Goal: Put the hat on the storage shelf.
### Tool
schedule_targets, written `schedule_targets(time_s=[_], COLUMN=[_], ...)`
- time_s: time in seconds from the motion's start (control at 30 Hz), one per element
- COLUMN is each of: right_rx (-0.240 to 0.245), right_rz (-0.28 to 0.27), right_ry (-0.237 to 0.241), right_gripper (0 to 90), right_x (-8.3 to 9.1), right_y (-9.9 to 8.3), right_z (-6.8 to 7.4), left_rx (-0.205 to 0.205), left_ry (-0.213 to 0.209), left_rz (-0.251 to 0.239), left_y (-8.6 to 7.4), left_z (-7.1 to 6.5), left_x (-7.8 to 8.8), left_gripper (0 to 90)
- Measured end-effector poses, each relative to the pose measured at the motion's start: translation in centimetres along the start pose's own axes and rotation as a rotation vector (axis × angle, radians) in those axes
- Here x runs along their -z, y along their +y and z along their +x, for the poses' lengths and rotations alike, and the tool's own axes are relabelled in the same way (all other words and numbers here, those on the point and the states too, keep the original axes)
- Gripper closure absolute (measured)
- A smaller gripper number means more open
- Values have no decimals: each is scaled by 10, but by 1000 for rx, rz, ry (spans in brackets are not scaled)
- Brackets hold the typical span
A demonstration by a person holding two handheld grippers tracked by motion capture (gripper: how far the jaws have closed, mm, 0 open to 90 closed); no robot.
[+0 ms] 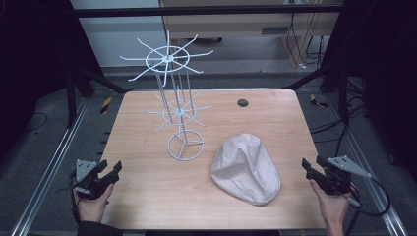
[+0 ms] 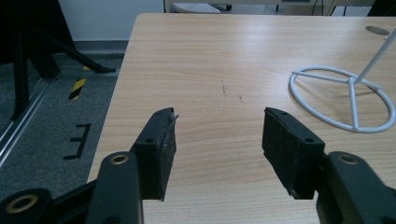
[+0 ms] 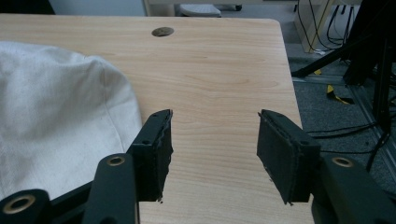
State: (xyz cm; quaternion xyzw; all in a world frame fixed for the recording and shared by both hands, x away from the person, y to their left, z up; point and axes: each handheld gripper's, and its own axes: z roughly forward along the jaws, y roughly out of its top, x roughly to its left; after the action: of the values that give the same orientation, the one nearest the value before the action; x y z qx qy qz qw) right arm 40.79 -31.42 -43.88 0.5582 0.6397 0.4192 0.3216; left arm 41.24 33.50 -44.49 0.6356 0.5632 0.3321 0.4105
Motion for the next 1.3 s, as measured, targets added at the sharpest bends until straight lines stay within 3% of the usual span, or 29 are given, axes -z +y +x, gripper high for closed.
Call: schedule_targets(time_s=[0.1, 0.3, 0.43, 0.63, 0.73, 1.03, 1.3], right_rx=[21, 3, 5, 47, 90, 160, 218], right_rz=[7, -5, 5, 29, 43, 57, 107], right_ry=[6, 38, 79, 156, 200, 244, 288], right_gripper=[444, 435, 416, 387, 383, 385, 396], right_x=[3, 9, 12, 12, 10, 11, 2], right_y=[2, 7, 15, 27, 35, 51, 59], right_z=[0, -1, 5, 26, 40, 63, 88], left_rx=[-9, -12, -37, -60, -56, -58, -57], left_ry=[3, 5, 14, 15, 20, 24, 31], left_rz=[2, 0, 16, 42, 48, 64, 74], left_y=[-1, -1, -2, -3, -4, -6, -6], left_z=[-1, -1, -3, -4, -3, -1, 0], left_x=[-1, -1, -5, -9, -11, -13, -15], left_gripper=[444, 402, 366, 326, 318, 303, 296])
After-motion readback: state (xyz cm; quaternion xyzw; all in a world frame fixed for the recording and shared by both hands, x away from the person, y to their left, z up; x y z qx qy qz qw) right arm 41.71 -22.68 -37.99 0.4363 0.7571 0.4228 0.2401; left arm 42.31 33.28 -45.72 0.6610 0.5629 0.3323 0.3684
